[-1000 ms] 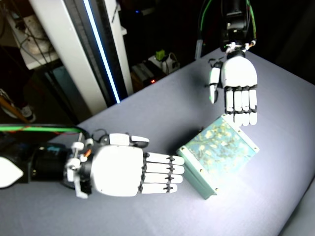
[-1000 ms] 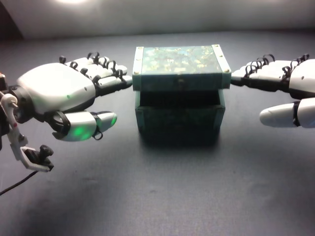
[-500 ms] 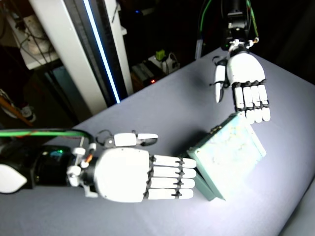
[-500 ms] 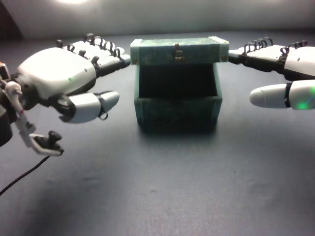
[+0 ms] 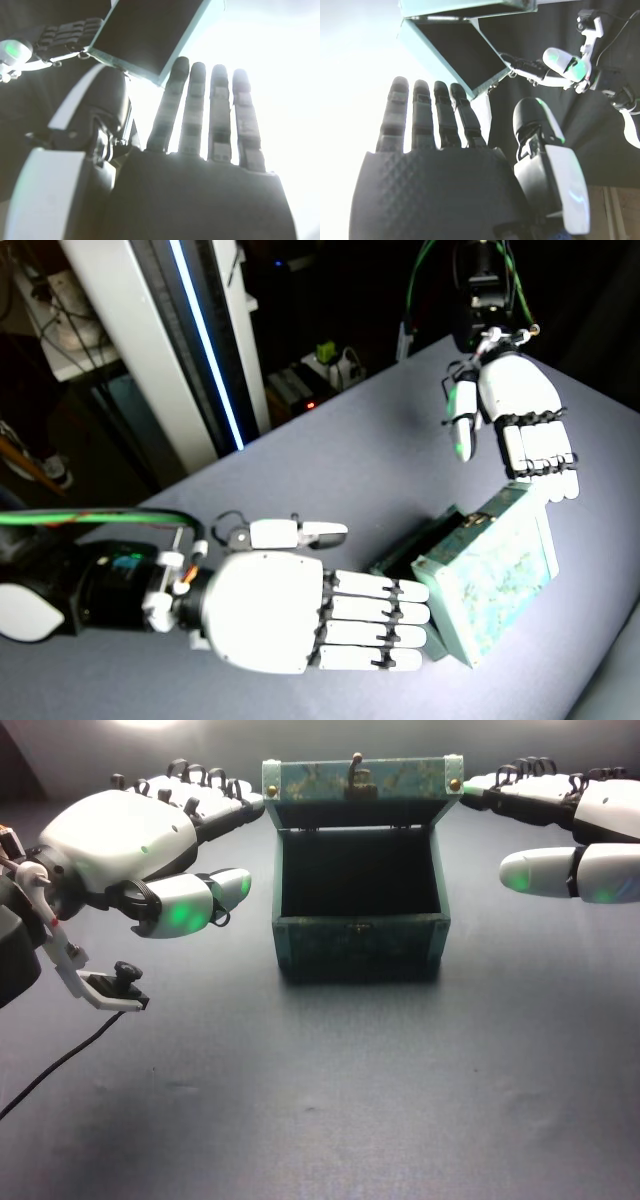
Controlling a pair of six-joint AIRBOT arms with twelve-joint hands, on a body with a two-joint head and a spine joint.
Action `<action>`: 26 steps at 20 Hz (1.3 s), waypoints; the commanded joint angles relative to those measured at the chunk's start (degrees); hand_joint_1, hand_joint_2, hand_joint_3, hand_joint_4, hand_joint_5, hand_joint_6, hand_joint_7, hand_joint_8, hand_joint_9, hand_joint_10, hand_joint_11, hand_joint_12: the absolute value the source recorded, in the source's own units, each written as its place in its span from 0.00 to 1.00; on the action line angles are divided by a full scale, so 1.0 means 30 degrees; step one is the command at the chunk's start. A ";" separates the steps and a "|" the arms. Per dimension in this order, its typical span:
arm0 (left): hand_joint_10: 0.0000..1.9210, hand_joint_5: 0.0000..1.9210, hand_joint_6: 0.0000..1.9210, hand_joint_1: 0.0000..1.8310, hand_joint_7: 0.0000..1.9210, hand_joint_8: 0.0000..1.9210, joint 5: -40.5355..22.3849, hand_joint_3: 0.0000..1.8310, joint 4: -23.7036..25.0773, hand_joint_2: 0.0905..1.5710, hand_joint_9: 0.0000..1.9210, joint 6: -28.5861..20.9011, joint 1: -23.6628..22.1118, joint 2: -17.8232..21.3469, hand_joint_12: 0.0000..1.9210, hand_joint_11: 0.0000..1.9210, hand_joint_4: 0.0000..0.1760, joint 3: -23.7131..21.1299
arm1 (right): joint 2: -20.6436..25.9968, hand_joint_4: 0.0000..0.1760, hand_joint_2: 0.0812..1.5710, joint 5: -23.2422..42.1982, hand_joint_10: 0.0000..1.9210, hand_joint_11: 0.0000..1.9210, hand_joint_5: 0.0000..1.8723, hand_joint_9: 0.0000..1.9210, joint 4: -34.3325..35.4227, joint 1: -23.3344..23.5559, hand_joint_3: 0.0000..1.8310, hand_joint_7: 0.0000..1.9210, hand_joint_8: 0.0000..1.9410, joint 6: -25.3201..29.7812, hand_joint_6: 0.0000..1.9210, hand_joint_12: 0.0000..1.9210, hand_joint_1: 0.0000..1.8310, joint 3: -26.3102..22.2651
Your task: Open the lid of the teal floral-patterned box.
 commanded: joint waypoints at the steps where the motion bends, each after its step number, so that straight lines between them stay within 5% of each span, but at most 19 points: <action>1: 0.00 0.07 0.00 0.00 0.06 0.00 -0.3318 0.08 0.0380 1.00 0.06 -0.0074 -0.0328 -0.0145 0.03 0.07 0.00 -0.0169 | -0.0260 0.00 0.86 0.3144 0.00 0.02 0.04 0.00 0.0800 0.0477 0.00 0.01 0.00 0.0010 0.01 0.01 0.00 0.0022; 7: 0.00 0.09 0.00 0.00 0.08 0.00 -0.2931 0.08 0.0036 1.00 0.07 0.0928 -0.1216 -0.0552 0.04 0.06 0.00 0.0198 | -0.0923 0.00 0.86 0.2874 0.01 0.03 0.05 0.02 0.1285 0.0960 0.00 0.03 0.01 0.0010 0.00 0.01 0.00 0.0885; 10: 0.00 0.09 0.00 0.00 0.11 0.00 -0.1951 0.08 -0.0615 1.00 0.11 0.1413 -0.1506 -0.1086 0.29 0.00 0.00 0.0964 | -0.1267 0.00 0.86 0.2493 0.00 0.02 0.04 0.02 0.1287 0.1014 0.00 0.02 0.00 0.0010 0.00 0.01 0.00 0.1261; 15: 0.00 0.08 0.00 0.00 0.08 0.00 -0.1762 0.05 -0.1266 1.00 0.07 0.1413 -0.1344 -0.1405 0.18 0.00 0.00 0.1420 | -0.1485 0.00 0.86 0.2141 0.01 0.06 0.06 0.06 0.1392 0.1085 0.00 0.05 0.00 0.0010 0.00 0.04 0.00 0.1574; 26: 0.00 0.09 0.00 0.00 0.08 0.00 -0.2379 0.00 -0.2385 0.99 0.05 0.1973 -0.0960 -0.0628 0.11 0.00 0.00 0.1149 | -0.1295 0.00 0.90 0.1664 0.00 0.03 0.07 0.03 0.2339 0.1081 0.01 0.04 0.00 -0.0874 0.00 0.03 0.00 0.1255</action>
